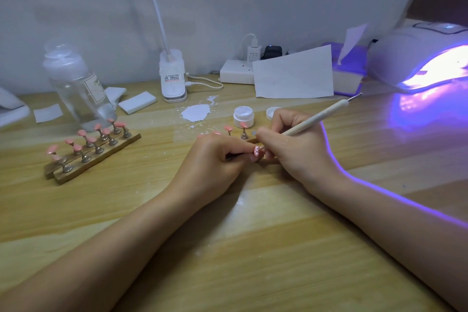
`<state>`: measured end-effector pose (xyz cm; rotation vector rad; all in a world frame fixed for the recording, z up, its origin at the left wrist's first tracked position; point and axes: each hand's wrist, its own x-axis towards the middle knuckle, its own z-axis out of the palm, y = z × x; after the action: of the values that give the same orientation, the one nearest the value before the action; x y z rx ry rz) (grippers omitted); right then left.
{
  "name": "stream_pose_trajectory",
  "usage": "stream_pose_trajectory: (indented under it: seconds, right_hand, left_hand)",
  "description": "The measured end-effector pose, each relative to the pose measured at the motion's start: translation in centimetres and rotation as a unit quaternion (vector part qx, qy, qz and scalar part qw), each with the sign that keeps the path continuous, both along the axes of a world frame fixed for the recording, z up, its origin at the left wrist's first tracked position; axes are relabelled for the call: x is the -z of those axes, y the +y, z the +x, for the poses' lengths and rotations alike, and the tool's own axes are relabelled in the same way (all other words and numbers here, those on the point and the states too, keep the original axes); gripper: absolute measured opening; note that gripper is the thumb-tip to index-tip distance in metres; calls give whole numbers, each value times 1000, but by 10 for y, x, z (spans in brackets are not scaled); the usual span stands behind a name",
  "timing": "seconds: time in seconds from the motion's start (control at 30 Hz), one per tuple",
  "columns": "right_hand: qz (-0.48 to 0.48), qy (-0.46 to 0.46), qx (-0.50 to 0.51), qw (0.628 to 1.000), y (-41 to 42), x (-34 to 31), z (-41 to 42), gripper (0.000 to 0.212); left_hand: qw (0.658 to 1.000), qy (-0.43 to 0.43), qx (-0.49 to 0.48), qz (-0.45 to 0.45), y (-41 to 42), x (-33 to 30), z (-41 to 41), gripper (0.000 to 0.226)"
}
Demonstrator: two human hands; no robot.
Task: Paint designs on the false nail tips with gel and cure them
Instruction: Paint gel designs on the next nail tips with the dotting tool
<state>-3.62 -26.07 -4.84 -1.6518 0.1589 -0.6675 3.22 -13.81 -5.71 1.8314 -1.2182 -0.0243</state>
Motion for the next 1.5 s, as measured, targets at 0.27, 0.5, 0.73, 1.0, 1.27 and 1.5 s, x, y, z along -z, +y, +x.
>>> stream_pose_trajectory:
  seconds: [0.27, 0.5, 0.73, 1.0, 1.27, 1.5]
  right_hand:
    - [22, -12, 20, 999, 0, -1, 1, 31]
    - [17, -8, 20, 1000, 0, 0, 1, 30]
    - [20, -4, 15, 1000, -1, 0, 1, 31]
    - [15, -32, 67, 997, 1, -5, -3, 35]
    - [21, -50, 77, 996, 0, -11, -12, 45]
    - [-165, -61, 20, 984, -9, -9, -18, 22]
  left_hand:
    - [1000, 5, -5, -3, 0, 0, 0, 12]
    - [1000, -5, -4, -2, 0, 1, 1, 13]
    - [1000, -13, -5, 5, 0, 1, 1, 14]
    - [1000, 9, -20, -9, 0, 0, -1, 10]
    - [996, 77, 3, -53, 2, -2, -4, 16]
    - [983, 104, 4, -149, 4, -7, -8, 31]
